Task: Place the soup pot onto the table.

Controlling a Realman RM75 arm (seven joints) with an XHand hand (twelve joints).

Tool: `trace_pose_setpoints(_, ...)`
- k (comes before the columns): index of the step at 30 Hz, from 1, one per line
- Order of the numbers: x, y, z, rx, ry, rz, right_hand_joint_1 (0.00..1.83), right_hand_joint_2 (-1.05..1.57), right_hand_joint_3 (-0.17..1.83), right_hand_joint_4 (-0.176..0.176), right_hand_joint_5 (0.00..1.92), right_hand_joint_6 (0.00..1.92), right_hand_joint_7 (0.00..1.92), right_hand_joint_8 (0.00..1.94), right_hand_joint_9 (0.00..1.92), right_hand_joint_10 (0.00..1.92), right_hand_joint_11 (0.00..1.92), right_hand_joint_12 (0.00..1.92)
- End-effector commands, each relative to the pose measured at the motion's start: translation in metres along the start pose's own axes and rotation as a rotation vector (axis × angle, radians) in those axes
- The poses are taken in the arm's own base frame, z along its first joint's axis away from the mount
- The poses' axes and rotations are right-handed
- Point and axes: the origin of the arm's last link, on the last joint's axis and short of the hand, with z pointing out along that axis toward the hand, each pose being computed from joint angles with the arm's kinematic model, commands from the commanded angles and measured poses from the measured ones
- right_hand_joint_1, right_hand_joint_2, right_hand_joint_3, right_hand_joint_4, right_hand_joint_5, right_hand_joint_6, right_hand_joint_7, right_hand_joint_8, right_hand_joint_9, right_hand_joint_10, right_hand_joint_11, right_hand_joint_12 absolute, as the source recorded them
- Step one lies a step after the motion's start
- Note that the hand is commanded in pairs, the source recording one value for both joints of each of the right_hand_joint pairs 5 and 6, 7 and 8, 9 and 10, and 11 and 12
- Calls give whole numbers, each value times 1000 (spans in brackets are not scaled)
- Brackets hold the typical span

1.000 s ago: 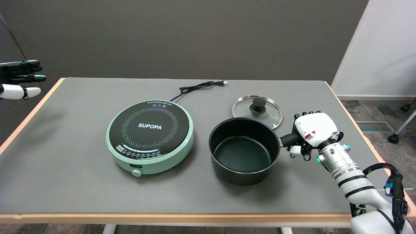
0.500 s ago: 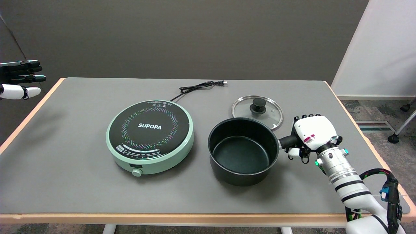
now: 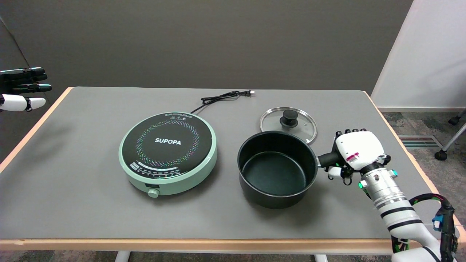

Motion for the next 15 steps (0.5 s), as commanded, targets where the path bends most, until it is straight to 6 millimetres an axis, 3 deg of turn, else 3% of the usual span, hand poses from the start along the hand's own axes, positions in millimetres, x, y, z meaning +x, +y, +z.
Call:
trace_pose_setpoints(1,11,24,-26,-75,9,-45,1060,749,1079,-41,1885,1885,1885,1885,1885,1885,1885,1885)
trace_pose_setpoints(15,12,44,-65,-324,-15,-41,1073,721,1079,-42,1881,1881,1881,1881,1881,1881,1881,1881)
